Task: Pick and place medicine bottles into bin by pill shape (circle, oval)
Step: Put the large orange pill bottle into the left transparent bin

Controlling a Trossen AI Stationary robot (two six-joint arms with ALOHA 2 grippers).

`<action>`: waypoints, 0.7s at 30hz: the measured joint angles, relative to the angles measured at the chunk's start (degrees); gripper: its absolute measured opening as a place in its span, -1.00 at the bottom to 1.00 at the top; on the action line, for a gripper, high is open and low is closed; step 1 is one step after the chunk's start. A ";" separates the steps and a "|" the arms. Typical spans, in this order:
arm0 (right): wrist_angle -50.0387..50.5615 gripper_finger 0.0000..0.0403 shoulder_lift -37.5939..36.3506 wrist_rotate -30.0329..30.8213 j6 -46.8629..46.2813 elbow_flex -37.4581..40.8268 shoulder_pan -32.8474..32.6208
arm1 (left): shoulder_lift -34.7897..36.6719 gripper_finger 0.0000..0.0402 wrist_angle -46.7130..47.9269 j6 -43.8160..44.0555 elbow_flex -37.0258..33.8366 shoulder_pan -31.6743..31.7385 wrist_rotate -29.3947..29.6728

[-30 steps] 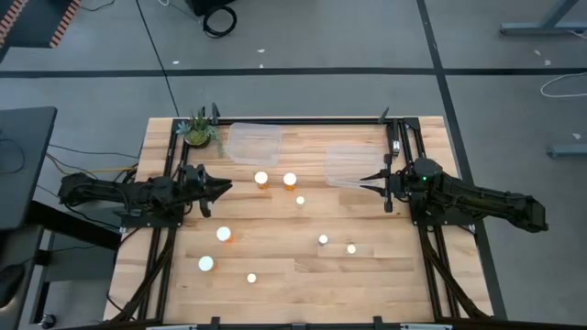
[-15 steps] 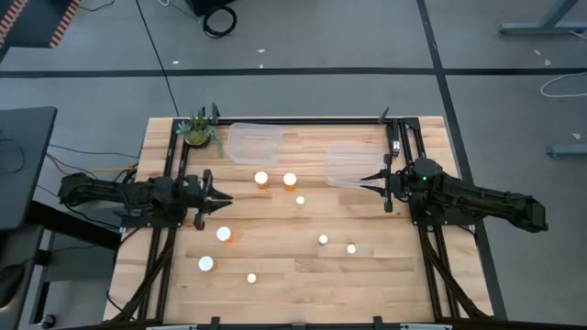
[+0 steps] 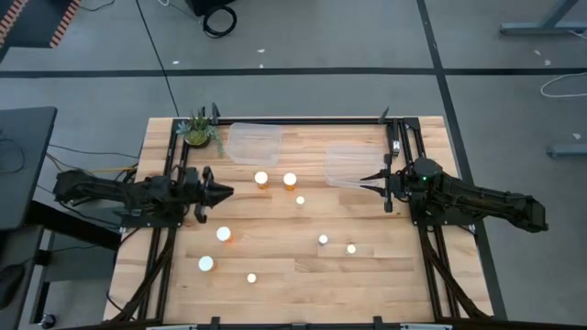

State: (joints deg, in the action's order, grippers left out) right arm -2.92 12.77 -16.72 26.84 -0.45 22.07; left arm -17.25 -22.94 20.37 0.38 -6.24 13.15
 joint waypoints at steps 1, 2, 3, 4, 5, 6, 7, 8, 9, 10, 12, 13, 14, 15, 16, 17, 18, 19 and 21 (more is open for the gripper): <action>0.00 -0.54 0.01 0.00 0.01 0.00 -0.01 | -1.52 -0.69 -1.37 -0.43 0.00 0.00 1.16; 0.02 -0.54 -0.02 0.01 -0.01 0.00 0.01 | -3.07 -0.69 -2.39 -1.22 0.02 0.00 2.33; 0.01 -0.54 0.00 0.00 0.00 0.00 0.01 | -4.69 -0.69 -3.12 -1.72 0.02 0.00 3.46; 0.00 -0.54 0.00 0.00 0.01 0.00 0.00 | -6.25 -0.69 -3.55 -2.03 0.03 0.00 4.64; 0.02 -0.54 0.01 0.01 0.02 0.00 0.02 | -7.70 -0.69 -3.77 -2.38 0.09 0.00 5.77; 0.00 -0.54 -0.02 -0.01 0.01 0.00 0.00 | -9.11 -0.69 -3.71 -2.65 0.17 0.00 6.70; 0.01 -0.54 0.00 0.01 0.01 0.00 0.01 | -10.58 -0.69 -3.70 -2.90 0.32 0.00 7.20; 0.00 -0.54 0.00 0.01 0.00 0.00 0.01 | -11.84 -0.69 -3.67 -3.00 0.53 0.02 7.42; 0.02 -0.54 0.00 0.01 -0.01 0.00 0.02 | -13.07 -0.69 -3.70 -3.02 0.88 0.00 7.43; 0.00 -0.54 -0.02 0.01 0.02 0.00 -0.01 | -14.12 -0.69 -3.77 -3.00 1.20 0.00 7.46; 0.00 -0.54 -0.01 0.00 0.02 0.00 0.00 | -16.30 -0.69 -3.84 -2.97 1.90 0.00 7.65; 0.01 -0.54 0.00 0.01 0.01 0.00 0.01 | -17.35 -0.69 -3.87 -2.82 2.28 0.00 7.65; 0.02 -0.54 0.00 -0.02 0.01 0.00 0.00 | -18.36 -0.70 -3.72 -2.72 2.68 0.00 7.65; 0.01 -0.54 -0.02 0.00 0.00 0.00 0.00 | -19.31 -0.70 -3.70 -2.64 3.15 0.00 7.66; 0.00 -0.54 -0.02 -0.02 0.01 0.00 0.01 | -20.25 -0.70 -3.74 -2.56 3.75 0.00 7.67; 0.00 -0.54 0.01 -0.01 0.02 0.00 0.00 | -21.13 -0.70 -3.92 -2.30 4.24 0.00 7.67; 0.01 -0.54 0.01 0.00 0.02 0.00 0.02 | -22.05 -0.70 -3.91 -1.69 4.71 0.02 7.67; 0.00 -0.54 -0.01 -0.01 0.02 0.00 0.01 | -22.99 -0.70 -3.79 -1.42 5.16 0.03 7.67; 0.00 -0.54 0.00 -0.02 -0.01 0.00 0.02 | -24.83 -0.71 -2.78 0.00 6.30 0.07 7.67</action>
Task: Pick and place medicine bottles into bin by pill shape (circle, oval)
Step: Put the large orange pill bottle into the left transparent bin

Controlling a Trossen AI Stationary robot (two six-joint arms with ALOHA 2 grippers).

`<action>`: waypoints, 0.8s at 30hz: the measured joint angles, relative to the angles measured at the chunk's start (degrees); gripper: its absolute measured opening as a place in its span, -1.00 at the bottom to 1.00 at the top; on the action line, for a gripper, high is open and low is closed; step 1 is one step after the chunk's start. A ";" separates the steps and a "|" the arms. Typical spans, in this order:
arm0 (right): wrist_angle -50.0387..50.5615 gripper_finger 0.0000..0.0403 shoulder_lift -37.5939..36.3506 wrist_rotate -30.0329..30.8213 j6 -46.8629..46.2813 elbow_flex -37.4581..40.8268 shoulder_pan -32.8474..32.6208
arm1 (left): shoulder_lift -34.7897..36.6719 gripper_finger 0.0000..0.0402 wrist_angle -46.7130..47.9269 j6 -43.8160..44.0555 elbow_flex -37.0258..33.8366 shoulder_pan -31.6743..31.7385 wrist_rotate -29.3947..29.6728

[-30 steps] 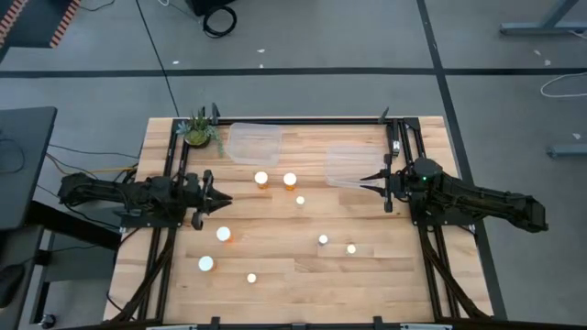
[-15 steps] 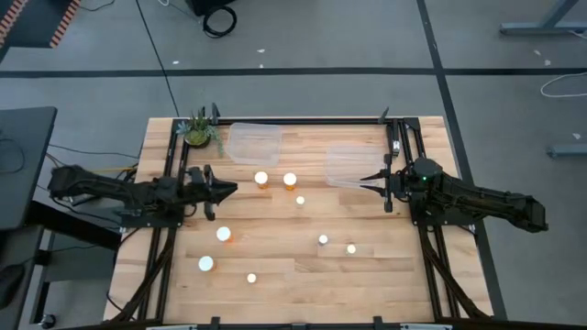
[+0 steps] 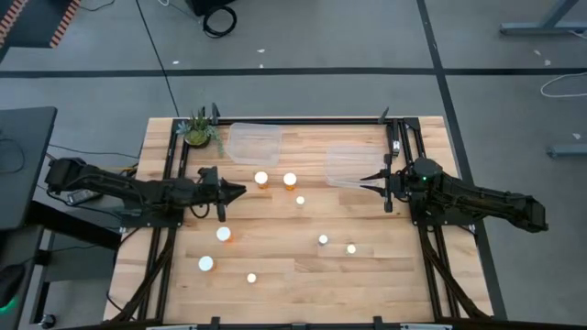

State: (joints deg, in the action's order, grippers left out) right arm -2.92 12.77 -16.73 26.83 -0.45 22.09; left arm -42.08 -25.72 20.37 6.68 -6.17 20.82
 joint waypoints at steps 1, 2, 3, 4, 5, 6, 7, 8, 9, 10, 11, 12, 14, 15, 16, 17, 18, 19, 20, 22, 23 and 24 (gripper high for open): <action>0.02 -0.54 0.00 0.02 0.02 0.00 -0.02 | -0.87 -0.71 0.74 0.67 0.68 0.00 0.00; 0.01 -0.54 0.00 0.01 0.02 0.00 0.00 | -1.72 -0.71 1.61 1.73 1.41 0.00 0.02; 0.01 -0.54 -0.01 0.00 0.02 0.00 0.00 | -2.65 -0.71 2.40 2.40 2.10 0.00 0.02; 0.00 -0.54 0.00 0.02 0.01 0.00 -0.02 | -3.63 -0.71 3.48 3.21 2.79 0.00 0.01; 0.01 -0.54 0.00 0.02 0.02 0.00 -0.02 | -4.47 -0.71 4.60 3.89 3.47 0.00 0.00; 0.02 -0.54 0.00 0.00 0.00 0.00 -0.02 | -5.30 -0.71 5.55 4.53 4.14 0.00 0.00; 0.02 -0.54 0.00 0.02 0.00 0.00 -0.02 | -6.11 -0.71 6.59 4.87 4.93 0.00 0.01; 0.01 -0.54 -0.01 0.01 0.01 0.00 -0.01 | -6.95 -0.72 7.60 5.21 5.76 0.00 0.01; 0.01 -0.54 -0.01 0.02 0.02 0.00 -0.01 | -7.73 -0.72 8.57 5.75 6.49 0.00 0.02; 0.00 -0.54 -0.01 0.02 0.02 0.00 -0.02 | -8.45 -0.72 9.64 6.02 7.12 0.01 0.00; 0.02 -0.54 -0.01 0.01 0.02 0.00 -0.01 | -9.11 -0.72 10.56 6.17 7.70 0.15 -0.01; 0.00 -0.54 -0.02 0.02 0.01 -0.01 -0.02 | -9.81 -0.72 11.43 6.64 8.30 0.36 -0.01; 0.01 -0.54 -0.01 0.02 0.02 0.00 -0.01 | -10.94 -0.72 13.83 8.34 9.60 1.13 -0.01; 0.00 -0.54 -0.02 0.00 0.02 0.00 -0.02 | -11.47 -0.72 15.23 9.37 10.24 1.56 -0.01; 0.02 -0.54 0.00 0.01 0.01 0.00 -0.02 | -12.00 -0.72 16.77 10.30 10.88 1.92 -0.03; 0.02 -0.54 -0.01 0.02 0.02 0.00 -0.02 | -12.43 -0.72 18.46 10.89 11.46 2.29 -0.02; 0.01 -0.54 -0.01 0.02 0.01 0.00 -0.01 | -12.79 -0.72 20.21 11.55 12.16 2.64 -0.02; 0.01 -0.54 0.00 0.01 0.02 0.00 -0.01 | -13.13 -0.72 21.93 12.03 12.89 3.04 -0.05; 0.01 -0.54 0.00 0.02 0.02 0.00 -0.01 | -13.45 -0.72 23.47 12.19 13.67 3.50 -0.07; 0.00 -0.54 0.00 0.02 0.00 0.00 0.00 | -13.81 -0.72 26.16 12.81 14.84 4.56 -0.05; 0.00 -0.54 0.00 0.02 0.02 0.00 -0.02 | -14.20 -0.72 26.93 13.36 15.29 5.17 -0.11; 0.00 -0.54 0.00 0.00 0.02 0.00 -0.02 | -14.36 -0.73 27.63 13.52 15.51 5.85 -0.47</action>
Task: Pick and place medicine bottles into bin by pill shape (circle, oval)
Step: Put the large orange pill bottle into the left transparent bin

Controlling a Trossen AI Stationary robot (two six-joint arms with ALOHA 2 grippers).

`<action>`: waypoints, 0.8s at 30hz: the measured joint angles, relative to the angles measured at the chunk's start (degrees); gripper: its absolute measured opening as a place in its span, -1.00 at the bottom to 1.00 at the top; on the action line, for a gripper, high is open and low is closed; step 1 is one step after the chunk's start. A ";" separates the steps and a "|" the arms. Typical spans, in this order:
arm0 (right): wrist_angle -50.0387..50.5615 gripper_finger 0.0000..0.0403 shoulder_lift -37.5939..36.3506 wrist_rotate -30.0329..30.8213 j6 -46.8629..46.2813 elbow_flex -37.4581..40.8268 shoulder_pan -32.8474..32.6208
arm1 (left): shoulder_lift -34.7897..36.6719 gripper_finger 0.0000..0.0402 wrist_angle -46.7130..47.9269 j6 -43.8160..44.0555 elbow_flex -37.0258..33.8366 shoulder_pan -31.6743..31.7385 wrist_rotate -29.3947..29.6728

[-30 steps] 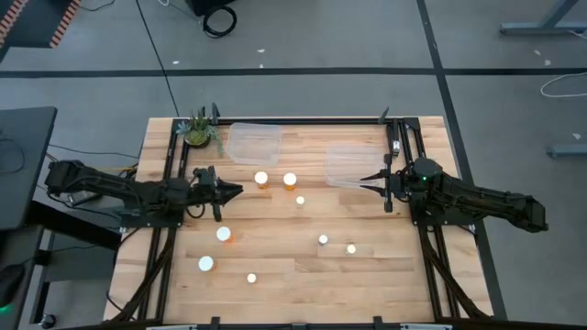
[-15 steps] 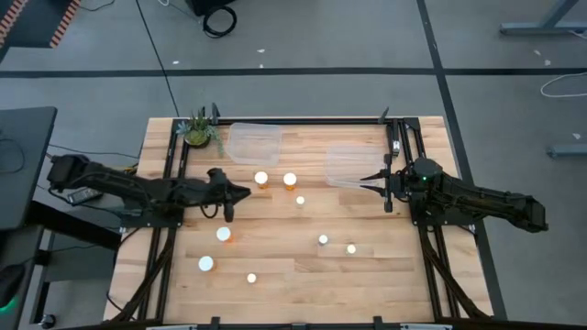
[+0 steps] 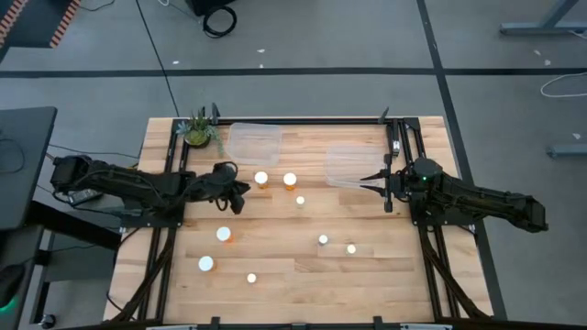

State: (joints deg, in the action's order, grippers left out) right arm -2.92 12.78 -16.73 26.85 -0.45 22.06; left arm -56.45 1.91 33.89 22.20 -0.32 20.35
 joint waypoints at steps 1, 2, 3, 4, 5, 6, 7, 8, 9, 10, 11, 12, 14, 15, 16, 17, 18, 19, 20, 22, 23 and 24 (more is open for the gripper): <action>0.02 -0.54 -0.02 0.02 0.00 0.00 0.00 | 0.06 -0.73 0.71 0.12 0.04 0.71 -0.27; 0.01 -0.54 0.00 0.02 0.00 0.00 0.00 | 0.07 -0.72 1.08 0.34 0.12 1.50 -0.67; 0.00 -0.54 0.00 0.02 0.00 0.00 0.00 | 0.07 -0.71 1.35 0.85 0.15 2.24 -0.94; 0.00 -0.54 -0.02 0.02 -0.02 0.00 0.00 | 0.07 -0.70 1.77 1.55 0.19 2.98 -1.10; 0.01 -0.54 -0.01 0.00 0.00 0.00 0.00 | 0.07 -0.68 2.25 1.88 0.19 3.69 -1.61; 0.00 -0.54 -0.01 0.02 -0.02 0.00 0.01 | 0.07 -0.66 2.72 2.16 0.19 4.44 -2.85; 0.00 -0.54 0.00 0.01 0.00 0.00 0.00 | 0.07 -0.63 2.88 2.72 0.19 5.21 -4.25; 0.00 -0.54 0.00 0.02 -0.01 0.00 0.00 | 0.07 -0.60 2.96 3.17 0.19 6.07 -5.86; 0.00 -0.54 -0.01 0.02 -0.02 0.00 0.00 | -0.10 -0.57 3.04 3.48 0.19 6.90 -7.39; 0.00 -0.54 0.00 0.00 0.00 0.00 0.00 | -0.50 -0.53 3.03 4.04 0.19 7.74 -9.11; 0.00 -0.54 0.00 0.02 0.00 0.00 0.00 | -0.78 -0.49 3.30 4.48 0.19 8.57 -10.72; 0.00 -0.54 -0.02 0.02 -0.01 0.00 0.00 | -0.76 -0.45 3.73 4.54 0.19 9.41 -12.25; 0.00 -0.54 -0.02 0.00 0.00 0.00 0.00 | -1.35 -0.38 3.51 4.64 0.41 10.89 -15.08; 0.00 -0.54 -0.01 0.02 -0.02 -0.01 0.01 | -1.86 -0.34 3.89 4.65 0.71 11.54 -15.96; 0.00 -0.54 0.00 0.02 -0.02 -0.01 0.00 | -2.12 -0.30 4.93 4.67 1.06 12.11 -16.79; 0.00 -0.54 -0.01 0.02 -0.01 0.00 0.00 | -2.55 -0.26 5.92 4.64 1.71 12.60 -17.33; -0.01 -0.54 -0.01 0.00 -0.01 0.00 0.00 | -3.29 -0.22 6.05 4.53 2.58 13.03 -17.84; -0.02 -0.54 0.00 0.02 0.00 0.00 0.00 | -4.05 -0.19 6.34 4.46 3.49 13.40 -18.12; 0.00 -0.54 0.00 0.02 -0.02 0.00 -0.02 | -4.76 -0.17 7.07 4.33 4.28 13.74 -18.47; -0.04 -0.54 0.00 0.00 0.00 0.00 0.00 | -6.42 -0.12 9.39 4.02 5.89 14.45 -19.73; -0.07 -0.54 0.00 0.00 -0.01 0.00 -0.01 | -7.43 -0.11 10.76 4.00 6.94 14.77 -20.38; -0.07 -0.54 0.00 0.00 -0.01 0.00 -0.01 | -8.35 -0.09 12.09 3.97 7.97 15.15 -21.11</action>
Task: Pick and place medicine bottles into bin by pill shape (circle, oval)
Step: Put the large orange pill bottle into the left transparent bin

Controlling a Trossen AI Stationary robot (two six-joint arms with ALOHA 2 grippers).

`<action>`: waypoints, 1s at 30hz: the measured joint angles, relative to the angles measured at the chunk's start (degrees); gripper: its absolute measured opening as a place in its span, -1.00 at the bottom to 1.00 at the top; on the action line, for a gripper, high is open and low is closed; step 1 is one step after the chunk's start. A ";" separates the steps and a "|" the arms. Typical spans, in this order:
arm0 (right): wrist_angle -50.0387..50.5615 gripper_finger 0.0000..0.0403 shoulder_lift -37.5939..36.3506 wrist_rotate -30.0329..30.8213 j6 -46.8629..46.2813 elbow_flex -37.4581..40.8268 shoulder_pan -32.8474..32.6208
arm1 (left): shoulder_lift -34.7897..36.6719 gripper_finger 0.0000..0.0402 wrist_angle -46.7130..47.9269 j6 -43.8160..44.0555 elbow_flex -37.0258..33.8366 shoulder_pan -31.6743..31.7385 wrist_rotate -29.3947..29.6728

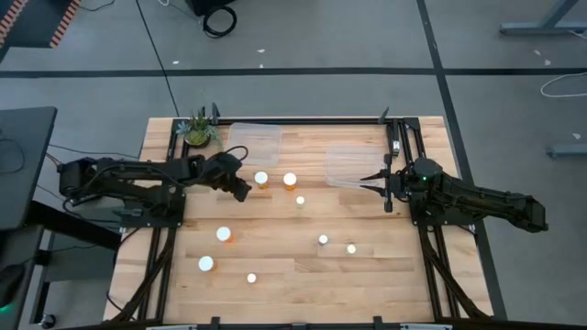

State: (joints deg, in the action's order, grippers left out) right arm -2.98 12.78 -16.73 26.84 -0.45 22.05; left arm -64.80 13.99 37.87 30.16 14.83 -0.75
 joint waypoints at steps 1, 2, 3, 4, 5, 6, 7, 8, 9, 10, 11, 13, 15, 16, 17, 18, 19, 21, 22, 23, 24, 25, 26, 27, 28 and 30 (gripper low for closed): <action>0.00 -0.54 0.00 0.00 0.00 0.00 0.01 | -0.79 -0.08 1.80 0.00 0.91 0.36 -0.54; 0.00 -0.54 0.00 0.00 0.01 0.00 -0.01 | -1.83 -0.06 3.77 0.00 1.81 0.73 -1.07; 0.00 -0.54 0.00 0.00 -0.01 0.00 0.01 | -2.89 -0.05 5.55 -0.09 2.70 1.04 -1.58; -0.01 -0.54 -0.01 0.00 0.00 0.00 -0.01 | -3.87 -0.03 7.52 -0.18 3.58 1.32 -2.10; 0.00 -0.54 -0.02 0.00 -0.01 0.00 -0.01 | -4.89 -0.01 8.99 -0.20 4.52 1.57 -2.59; -0.02 -0.54 0.00 0.00 0.01 0.00 0.01 | -5.90 0.01 9.79 -0.36 5.39 1.74 -3.19; -0.02 -0.54 0.00 0.01 0.00 0.00 0.01 | -6.82 0.03 10.80 -1.01 6.12 1.80 -4.06; -0.02 -0.54 -0.01 0.00 -0.01 0.00 -0.01 | -7.81 0.05 11.94 -1.95 6.92 1.86 -4.79; -0.02 -0.54 0.00 0.00 0.01 0.00 0.01 | -8.85 0.07 12.46 -2.65 7.69 1.84 -5.19; -0.02 -0.54 0.00 0.00 -0.01 0.00 0.01 | -9.95 0.09 12.97 -3.78 8.56 1.83 -5.47; -0.02 -0.54 0.00 0.00 -0.01 0.00 0.01 | -11.01 0.11 13.02 -4.86 9.42 1.74 -5.91; -0.02 -0.54 0.00 0.00 -0.01 0.00 0.01 | -12.98 0.13 13.58 -7.71 11.06 1.72 -7.17; -0.02 -0.54 0.00 0.00 -0.01 0.00 0.01 | -15.29 0.13 14.41 -10.19 13.21 1.72 -7.59; -0.04 -0.54 -0.02 0.01 -0.01 0.00 0.01 | -16.32 0.13 15.18 -11.29 14.24 1.76 -7.57; -0.03 -0.54 -0.01 0.00 -0.01 0.00 0.01 | -17.40 0.12 16.02 -12.31 15.39 1.79 -7.56; -0.03 -0.54 0.00 0.00 0.01 0.00 0.01 | -18.44 0.11 16.82 -13.29 16.59 1.79 -7.53; -0.04 -0.54 0.00 0.00 -0.01 0.00 0.01 | -19.55 0.10 17.93 -14.30 17.92 1.77 -7.54; -0.04 -0.54 0.00 0.00 0.00 0.00 0.01 | -21.61 0.09 20.97 -15.85 20.44 1.77 -7.55; -0.04 -0.54 -0.02 0.00 -0.01 0.00 0.01 | -22.66 0.09 22.76 -16.30 21.67 1.77 -7.54; -0.04 -0.54 -0.02 0.00 -0.01 0.00 0.01 | -23.67 0.09 23.81 -16.47 22.72 1.77 -7.54; -0.04 -0.54 0.00 0.00 -0.01 0.00 0.01 | -24.57 0.10 24.92 -16.52 23.54 1.92 -7.42; -0.04 -0.54 -0.02 0.00 0.00 0.00 0.01 | -25.47 0.11 26.05 -16.53 24.23 2.05 -7.16; -0.04 -0.54 -0.02 0.00 0.01 0.00 0.01 | -26.31 0.12 26.37 -16.57 24.83 2.16 -6.89; -0.05 -0.54 -0.01 0.00 0.01 0.00 0.01 | -27.12 0.14 26.37 -16.70 25.22 2.43 -6.75; -0.06 -0.54 -0.02 0.00 -0.01 0.00 0.01 | -27.83 0.16 26.43 -16.75 25.53 2.58 -6.51; -0.04 -0.54 -0.02 0.00 0.01 0.00 0.01 | -28.98 0.21 26.47 -17.55 25.93 2.99 -6.45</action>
State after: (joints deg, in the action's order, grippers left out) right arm -3.03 12.75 -16.73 26.85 -0.45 22.06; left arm -93.78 40.47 20.32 56.10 17.82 -7.20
